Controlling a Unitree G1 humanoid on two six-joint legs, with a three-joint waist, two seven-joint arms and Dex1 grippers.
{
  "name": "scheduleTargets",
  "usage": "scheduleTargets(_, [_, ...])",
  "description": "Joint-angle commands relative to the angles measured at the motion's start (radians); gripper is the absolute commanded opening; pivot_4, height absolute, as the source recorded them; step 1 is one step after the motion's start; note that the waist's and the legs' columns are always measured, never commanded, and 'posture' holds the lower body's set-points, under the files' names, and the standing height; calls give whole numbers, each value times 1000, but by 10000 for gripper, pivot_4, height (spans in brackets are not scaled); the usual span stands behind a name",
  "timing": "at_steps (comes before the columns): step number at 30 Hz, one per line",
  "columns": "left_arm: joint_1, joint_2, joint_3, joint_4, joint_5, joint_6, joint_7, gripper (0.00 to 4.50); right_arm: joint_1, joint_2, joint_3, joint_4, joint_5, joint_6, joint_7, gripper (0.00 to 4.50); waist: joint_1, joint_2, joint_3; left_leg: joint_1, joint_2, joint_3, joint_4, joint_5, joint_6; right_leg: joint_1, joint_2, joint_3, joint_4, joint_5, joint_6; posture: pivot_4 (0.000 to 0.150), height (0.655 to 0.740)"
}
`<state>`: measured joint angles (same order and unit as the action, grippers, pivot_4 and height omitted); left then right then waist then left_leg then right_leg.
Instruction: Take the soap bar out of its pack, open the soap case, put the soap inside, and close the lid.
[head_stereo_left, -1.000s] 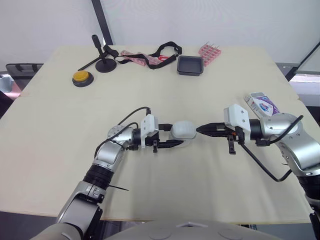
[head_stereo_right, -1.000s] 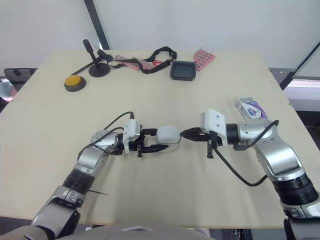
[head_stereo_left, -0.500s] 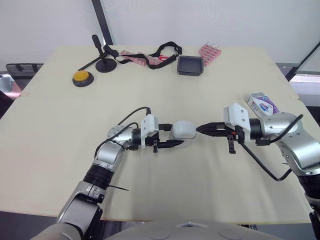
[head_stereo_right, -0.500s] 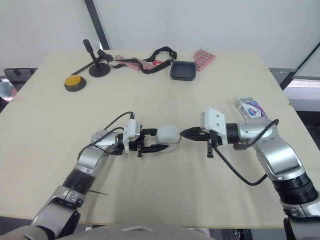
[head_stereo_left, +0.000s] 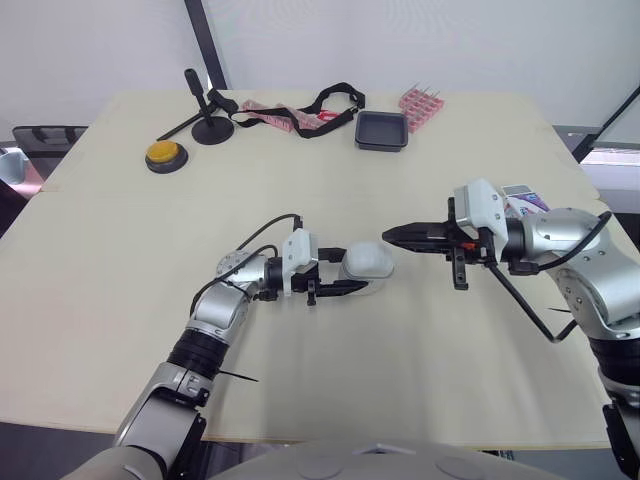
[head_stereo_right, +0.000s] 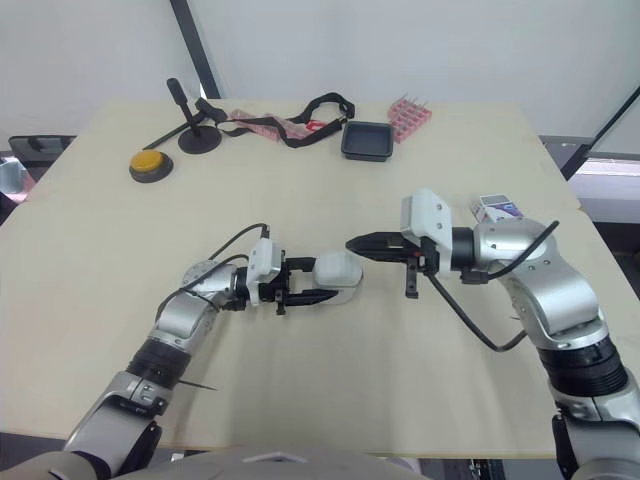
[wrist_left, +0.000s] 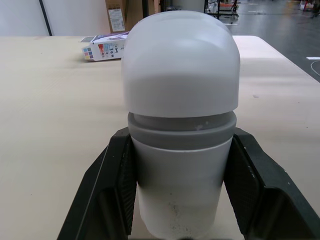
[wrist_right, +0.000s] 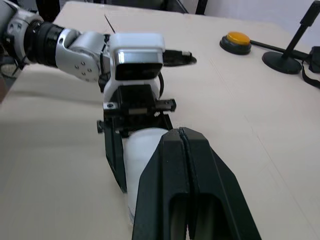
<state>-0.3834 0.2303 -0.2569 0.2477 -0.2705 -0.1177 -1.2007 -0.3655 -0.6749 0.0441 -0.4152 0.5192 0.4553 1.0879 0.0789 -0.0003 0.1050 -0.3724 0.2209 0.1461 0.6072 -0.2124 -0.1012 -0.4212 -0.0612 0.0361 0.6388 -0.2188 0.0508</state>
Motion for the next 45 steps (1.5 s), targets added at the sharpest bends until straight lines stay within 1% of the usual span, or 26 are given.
scheduleTargets(1, [1, 6, -3, -21, 0, -1, 3, 19016, 1, 16, 23, -33, 8, -2, -20, 344, 0, 0, 0, 0, 0, 0, 0, 0, 0, 0, 0, 0, 0, 0, 0, 1500, 7400])
scheduleTargets(7, [2, 7, -3, -26, -1, 3, 6, 19016, 16, 25, 63, -10, -24, -20, -29, 344, 0, 0, 0, 0, 0, 0, 0, 0, 0, 0, 0, 0, 0, 0, 0, 1500, 7400])
scheduleTargets(16, [3, 5, -3, -29, -1, 3, 8, 19016, 23, 16, 84, 33, -53, -23, -26, 344, 0, 0, 0, 0, 0, 0, 0, 0, 0, 0, 0, 0, 0, 0, 0, 1500, 7400])
scheduleTargets(32, [7, 6, -2, -36, -2, 4, 17, 19016, 8, 1, 168, 69, -94, 20, -16, 344, -2, 0, 0, 4, 0, 0, 0, 0, 0, 3, 0, 0, 0, 0, 0, 1500, 7400])
scheduleTargets(45, [10, 3, -3, -44, -1, 7, 19, 19016, -2, -13, 182, 100, -102, 43, -25, 344, -2, 0, 0, 6, 0, 0, -1, 0, -1, 6, 0, 1, -1, 0, 0, 1500, 7400])
